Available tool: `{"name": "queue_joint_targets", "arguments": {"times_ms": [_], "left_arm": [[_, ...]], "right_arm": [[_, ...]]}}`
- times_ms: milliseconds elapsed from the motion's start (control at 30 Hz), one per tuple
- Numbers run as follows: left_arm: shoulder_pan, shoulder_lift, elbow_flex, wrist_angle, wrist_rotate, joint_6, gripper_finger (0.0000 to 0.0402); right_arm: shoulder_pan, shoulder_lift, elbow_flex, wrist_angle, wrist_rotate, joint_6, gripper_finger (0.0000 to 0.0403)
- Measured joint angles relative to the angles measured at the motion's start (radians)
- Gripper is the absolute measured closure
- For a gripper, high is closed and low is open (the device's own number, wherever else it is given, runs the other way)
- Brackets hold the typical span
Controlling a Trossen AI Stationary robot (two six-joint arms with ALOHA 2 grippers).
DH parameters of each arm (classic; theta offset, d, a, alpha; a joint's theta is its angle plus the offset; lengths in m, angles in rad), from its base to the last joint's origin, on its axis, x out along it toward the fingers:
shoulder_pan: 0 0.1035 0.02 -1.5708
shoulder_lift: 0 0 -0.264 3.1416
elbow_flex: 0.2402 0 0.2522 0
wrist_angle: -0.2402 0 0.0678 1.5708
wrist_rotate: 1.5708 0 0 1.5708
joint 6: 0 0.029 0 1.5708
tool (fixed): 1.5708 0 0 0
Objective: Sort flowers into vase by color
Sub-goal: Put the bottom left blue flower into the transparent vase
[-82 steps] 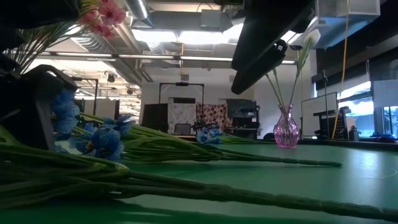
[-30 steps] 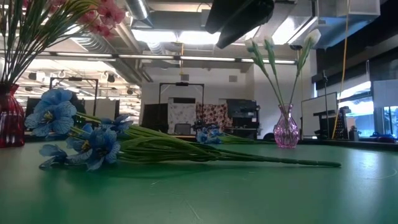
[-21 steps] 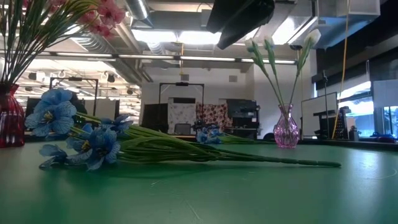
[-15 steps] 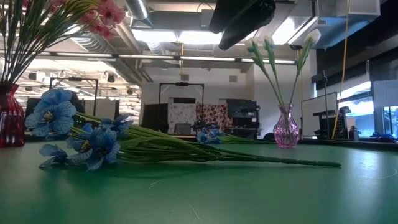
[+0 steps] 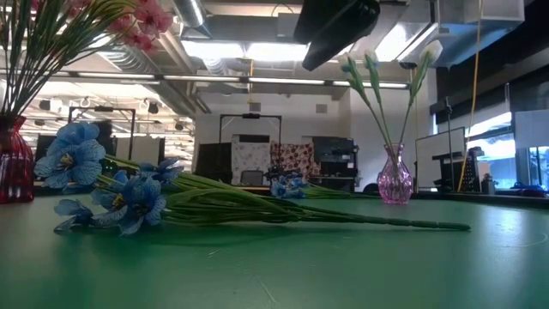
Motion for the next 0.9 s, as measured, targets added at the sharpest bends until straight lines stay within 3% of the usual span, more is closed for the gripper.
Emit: {"name": "queue_joint_targets", "arguments": {"times_ms": [300, 667, 900], "left_arm": [[0.000, 0.000, 0.000, 0.016, 0.013, 0.020, 0.0241], [0.019, -0.001, 0.001, 0.124, -0.015, 0.011, 0.0235], [0.061, -0.026, 0.117, 0.066, -0.091, 0.044, 0.0235]], "right_arm": [[0.000, 0.000, 0.000, 0.001, -0.009, -0.030, 0.0084], [0.000, 0.000, 0.000, 0.003, -0.011, -0.049, 0.0084], [0.000, 0.009, -0.005, 0.123, -0.134, -0.155, 0.0084]]}}
